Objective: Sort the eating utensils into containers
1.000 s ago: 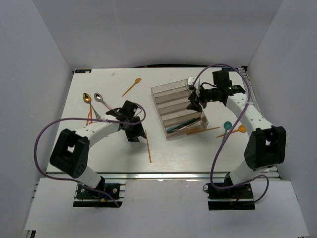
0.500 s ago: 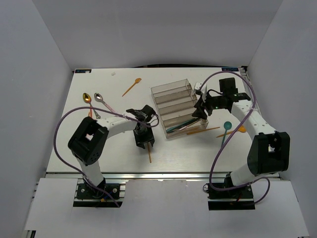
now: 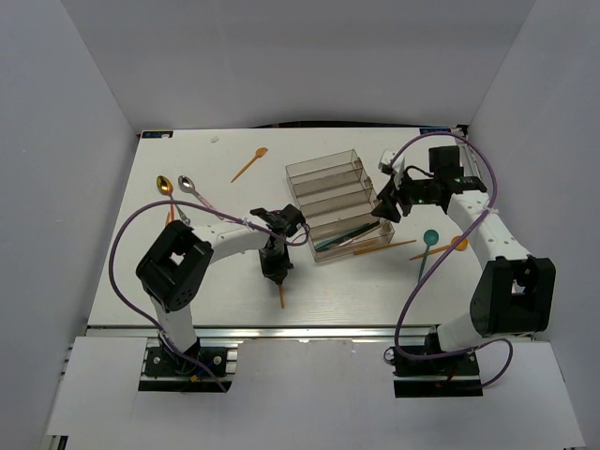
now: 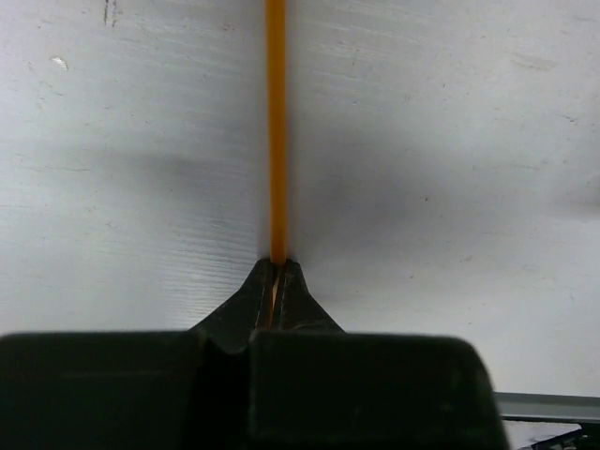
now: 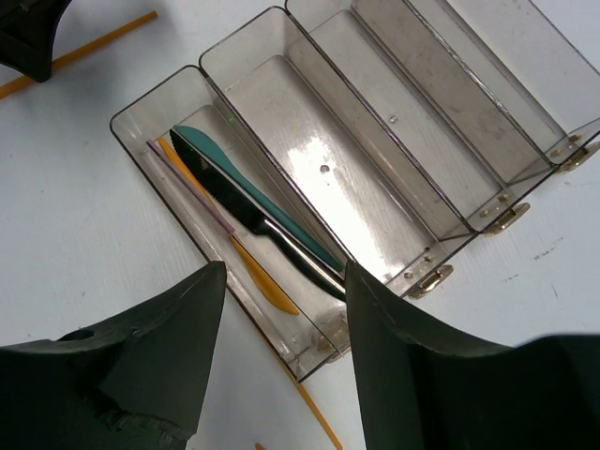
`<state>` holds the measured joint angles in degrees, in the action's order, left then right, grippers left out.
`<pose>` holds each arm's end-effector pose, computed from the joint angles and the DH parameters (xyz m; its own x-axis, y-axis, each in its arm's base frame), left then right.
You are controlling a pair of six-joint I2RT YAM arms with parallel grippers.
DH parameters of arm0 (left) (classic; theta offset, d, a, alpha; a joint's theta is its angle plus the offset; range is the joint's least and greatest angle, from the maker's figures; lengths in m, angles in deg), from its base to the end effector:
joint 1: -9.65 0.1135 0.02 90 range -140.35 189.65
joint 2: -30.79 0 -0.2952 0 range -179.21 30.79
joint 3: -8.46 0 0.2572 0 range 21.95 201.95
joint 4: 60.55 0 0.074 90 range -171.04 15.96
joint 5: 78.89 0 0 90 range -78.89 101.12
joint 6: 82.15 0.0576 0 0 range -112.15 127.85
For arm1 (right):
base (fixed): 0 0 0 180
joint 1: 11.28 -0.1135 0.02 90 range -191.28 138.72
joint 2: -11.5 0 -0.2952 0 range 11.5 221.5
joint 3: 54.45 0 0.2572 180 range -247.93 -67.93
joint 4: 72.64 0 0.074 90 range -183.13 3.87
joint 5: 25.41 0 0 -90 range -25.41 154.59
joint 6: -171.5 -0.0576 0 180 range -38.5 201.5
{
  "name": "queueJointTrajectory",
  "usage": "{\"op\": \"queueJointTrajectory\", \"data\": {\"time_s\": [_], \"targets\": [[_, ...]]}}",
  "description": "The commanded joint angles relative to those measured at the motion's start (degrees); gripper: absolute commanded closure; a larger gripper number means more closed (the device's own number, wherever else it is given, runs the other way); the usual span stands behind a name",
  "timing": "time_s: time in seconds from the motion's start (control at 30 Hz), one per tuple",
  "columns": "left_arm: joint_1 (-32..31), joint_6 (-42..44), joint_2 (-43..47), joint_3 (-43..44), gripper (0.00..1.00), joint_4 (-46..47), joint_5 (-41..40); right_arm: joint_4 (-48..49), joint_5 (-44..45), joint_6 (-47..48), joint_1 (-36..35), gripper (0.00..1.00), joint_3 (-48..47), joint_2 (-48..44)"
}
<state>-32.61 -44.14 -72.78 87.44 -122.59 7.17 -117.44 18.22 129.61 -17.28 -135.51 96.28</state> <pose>0.2475 -0.2196 0.1622 -0.9812 -0.1705 -0.0902 -0.1708 0.9853 -0.0041 0.3190 0.0754 0.3056 -0.0889 -0.5258 -0.8459 -0.9212 0.3664 -0.1310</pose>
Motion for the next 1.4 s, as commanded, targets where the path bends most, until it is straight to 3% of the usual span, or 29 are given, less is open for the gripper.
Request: {"op": "queueJointTrajectory", "data": {"time_s": [0.0,0.13,0.4,0.53,0.73,0.83,0.97,1.1,1.2,1.23,1.3,1.37], "targets": [[0.2,0.8,1.5,-1.9,1.0,-1.8,-7.3,-0.2,-1.4,-0.7,0.6,0.4,0.7,-2.2],[0.2,5.7,5.0,1.6,1.0,-0.8,-9.4,-2.3,-2.0,2.3,1.3,0.39,0.3,-2.6],[0.2,37.9,11.0,8.8,1.0,14.9,1.5,-9.0,-5.6,16.6,3.5,0.35,-0.4,-3.6],[0.3,55.6,5.3,18.2,1.0,15.4,8.1,-12.1,-6.9,20.5,4.3,0.35,-1.4,-3.0],[0.7,74.8,-8.3,35.3,1.0,15.9,13.9,-13.0,-7.2,21.2,4.9,0.35,-0.9,-3.6],[1.5,78.0,-14.5,42.2,1.0,16.6,16.4,-13.8,-6.5,23.1,5.0,0.35,0.1,-4.4],[2.2,78.0,-17.4,43.3,1.0,20.4,17.4,-16.1,-5.5,27.8,5.3,0.34,1.7,-6.0],[2.4,77.1,-18.5,42.3,0.94,22.1,17.2,-16.6,-5.3,30.8,7.1,0.33,3.2,-6.5],[2.4,76.2,-18.4,41.4,0.8,22.3,17.6,-16.7,-4.3,32.1,7.8,0.32,3.9,-6.0],[2.4,76.0,-17.9,41.0,0.63,22.4,17.5,-16.8,-3.9,33.0,7.8,0.32,4.3,-5.8],[2.4,75.5,-17.2,40.4,0.6,22.4,17.3,-18.9,-1.6,36.8,8.2,0.3,5.2,-4.7],[2.4,75.0,-16.0,40.0,0.57,22.5,16.9,-21.3,1.1,46.3,8.8,0.29,5.6,-2.8]]}}
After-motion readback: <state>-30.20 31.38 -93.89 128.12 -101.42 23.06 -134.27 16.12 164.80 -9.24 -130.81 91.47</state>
